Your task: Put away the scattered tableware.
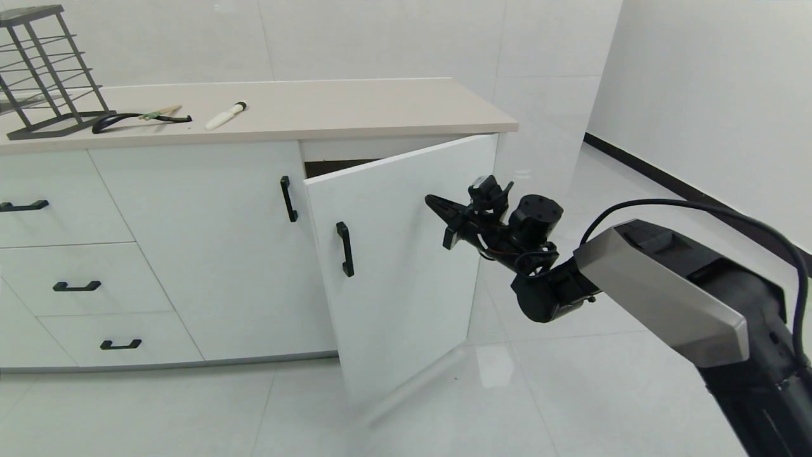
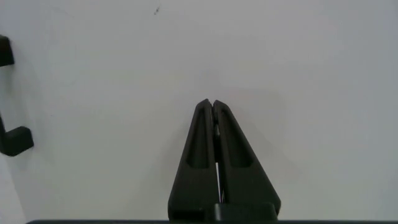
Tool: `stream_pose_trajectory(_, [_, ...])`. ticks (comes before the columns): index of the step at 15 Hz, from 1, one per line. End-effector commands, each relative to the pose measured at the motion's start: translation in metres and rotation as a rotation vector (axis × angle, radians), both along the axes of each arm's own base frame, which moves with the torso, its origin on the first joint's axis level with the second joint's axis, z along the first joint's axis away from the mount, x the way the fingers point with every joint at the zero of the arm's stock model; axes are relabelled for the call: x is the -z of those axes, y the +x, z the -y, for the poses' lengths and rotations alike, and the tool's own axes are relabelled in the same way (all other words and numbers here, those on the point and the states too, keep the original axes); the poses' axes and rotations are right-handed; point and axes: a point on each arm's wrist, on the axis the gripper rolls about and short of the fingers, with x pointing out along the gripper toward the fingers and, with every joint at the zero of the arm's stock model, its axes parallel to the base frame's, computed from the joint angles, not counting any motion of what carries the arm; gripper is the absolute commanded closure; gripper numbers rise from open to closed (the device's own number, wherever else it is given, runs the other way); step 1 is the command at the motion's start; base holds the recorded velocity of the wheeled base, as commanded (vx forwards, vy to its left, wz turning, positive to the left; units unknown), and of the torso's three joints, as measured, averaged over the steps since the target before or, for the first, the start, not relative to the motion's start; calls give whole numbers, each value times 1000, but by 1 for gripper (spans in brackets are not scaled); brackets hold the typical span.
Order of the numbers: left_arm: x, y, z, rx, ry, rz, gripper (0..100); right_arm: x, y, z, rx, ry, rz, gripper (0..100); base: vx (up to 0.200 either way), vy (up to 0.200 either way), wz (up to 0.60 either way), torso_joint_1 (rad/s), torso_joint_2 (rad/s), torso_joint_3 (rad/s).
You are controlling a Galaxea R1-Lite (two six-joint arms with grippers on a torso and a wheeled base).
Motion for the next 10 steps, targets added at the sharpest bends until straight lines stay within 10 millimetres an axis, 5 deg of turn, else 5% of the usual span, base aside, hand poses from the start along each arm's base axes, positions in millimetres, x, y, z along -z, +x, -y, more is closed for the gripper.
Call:
stream_pose_trajectory(1, [0, 0, 0, 0, -2, 0, 0, -15, -13, 7, -5, -2, 1, 100, 0, 0, 0, 0, 0, 0])
stream_pose_trajectory(3, [0, 0, 0, 0, -2, 0, 0, -40, -58, 29, -21, -27, -40, 100, 0, 0, 0, 0, 0, 0])
stream_pose_trajectory(8, [0, 0, 0, 0, 0, 0, 0, -73, -228, 108, -73, -131, -156, 100, 0, 0, 0, 0, 0, 0])
stream_pose_trajectory(10, [0, 0, 0, 0, 0, 2, 0, -90, -278, 134, -62, -100, -97, 100, 0, 0, 0, 0, 0, 0])
